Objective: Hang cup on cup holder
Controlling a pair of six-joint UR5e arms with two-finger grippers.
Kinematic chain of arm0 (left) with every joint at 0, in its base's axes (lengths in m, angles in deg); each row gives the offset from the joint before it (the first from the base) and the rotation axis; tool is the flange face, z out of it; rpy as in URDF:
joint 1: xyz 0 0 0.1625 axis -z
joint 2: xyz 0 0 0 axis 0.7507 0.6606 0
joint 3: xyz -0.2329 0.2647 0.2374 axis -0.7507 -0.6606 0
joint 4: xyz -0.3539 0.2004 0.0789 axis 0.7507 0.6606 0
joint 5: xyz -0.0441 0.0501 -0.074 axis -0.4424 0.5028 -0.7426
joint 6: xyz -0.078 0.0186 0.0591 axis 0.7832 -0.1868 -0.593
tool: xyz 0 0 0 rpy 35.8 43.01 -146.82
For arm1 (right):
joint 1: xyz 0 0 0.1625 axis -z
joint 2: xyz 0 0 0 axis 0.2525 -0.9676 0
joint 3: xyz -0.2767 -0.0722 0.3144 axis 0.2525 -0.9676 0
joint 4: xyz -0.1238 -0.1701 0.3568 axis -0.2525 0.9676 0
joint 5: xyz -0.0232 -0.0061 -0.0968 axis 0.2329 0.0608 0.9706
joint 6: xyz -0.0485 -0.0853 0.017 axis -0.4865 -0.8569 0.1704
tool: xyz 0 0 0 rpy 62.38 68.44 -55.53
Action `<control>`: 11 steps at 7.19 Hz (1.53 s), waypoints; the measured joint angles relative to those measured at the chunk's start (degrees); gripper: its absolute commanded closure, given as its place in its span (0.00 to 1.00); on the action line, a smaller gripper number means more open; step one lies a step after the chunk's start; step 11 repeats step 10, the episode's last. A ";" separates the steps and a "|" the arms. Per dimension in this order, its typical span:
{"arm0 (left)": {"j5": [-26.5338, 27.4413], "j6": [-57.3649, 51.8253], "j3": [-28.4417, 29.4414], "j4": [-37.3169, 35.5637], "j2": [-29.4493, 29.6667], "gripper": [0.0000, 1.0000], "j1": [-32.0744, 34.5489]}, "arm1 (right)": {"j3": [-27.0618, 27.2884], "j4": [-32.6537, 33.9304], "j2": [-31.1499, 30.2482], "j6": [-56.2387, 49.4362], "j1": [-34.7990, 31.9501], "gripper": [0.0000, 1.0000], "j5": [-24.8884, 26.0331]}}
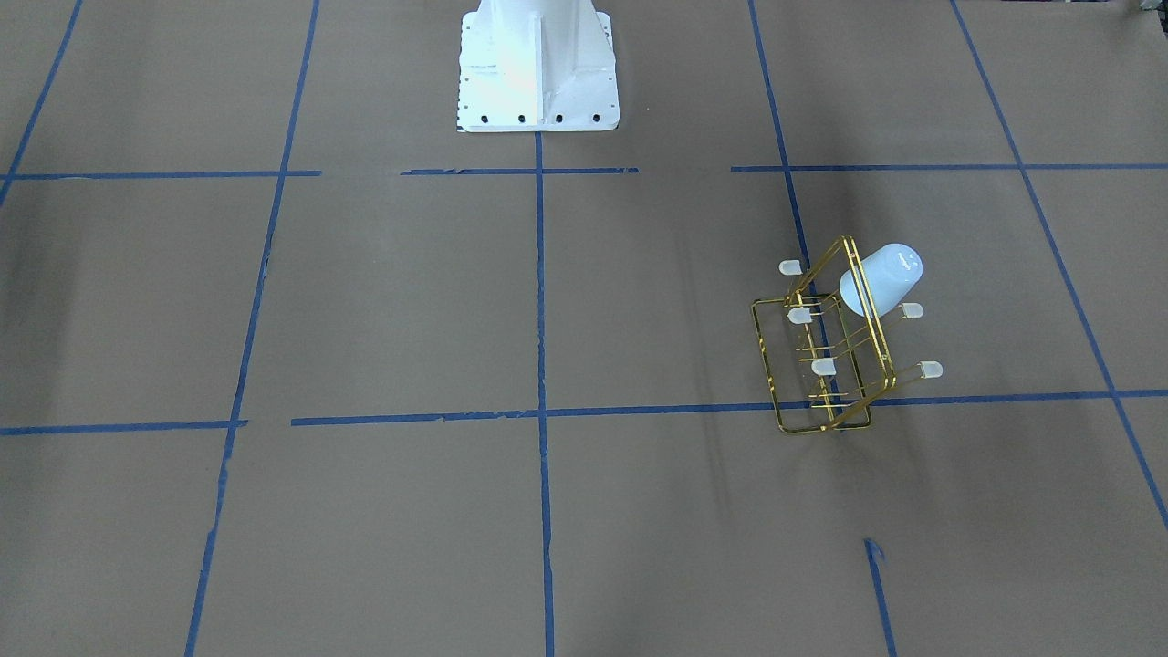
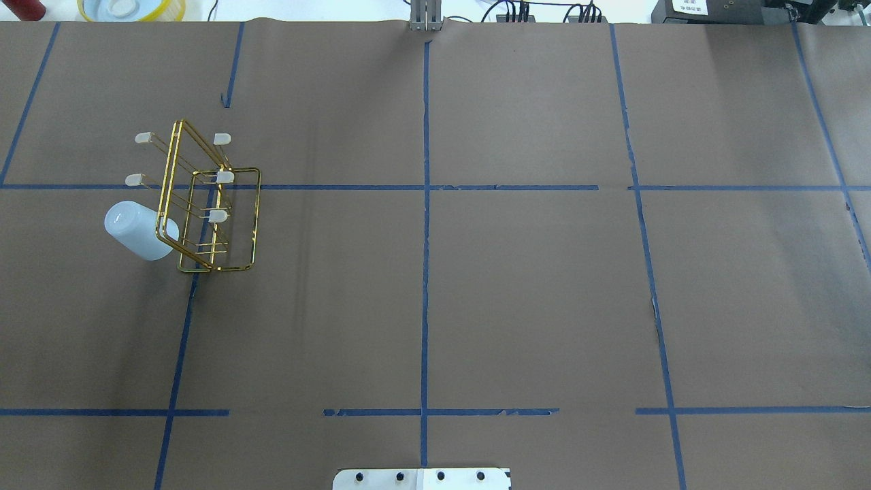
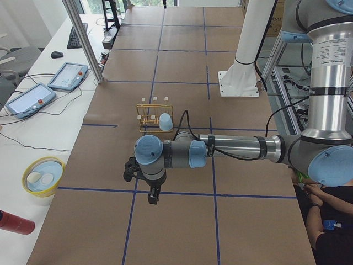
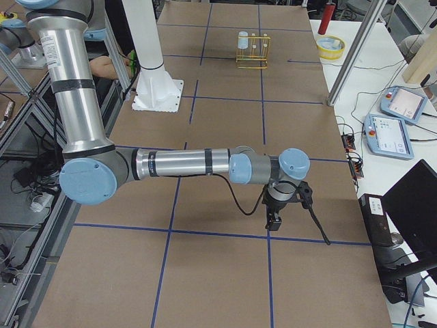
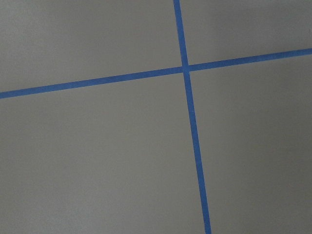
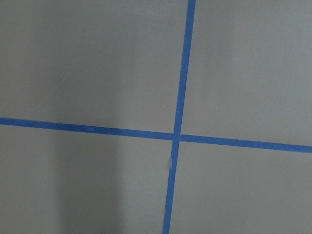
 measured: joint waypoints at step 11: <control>-0.06 0.04 -0.55 1.69 1.27 0.00 -0.11 | 0.00 0.05 0.00 0.00 -0.03 0.00 0.00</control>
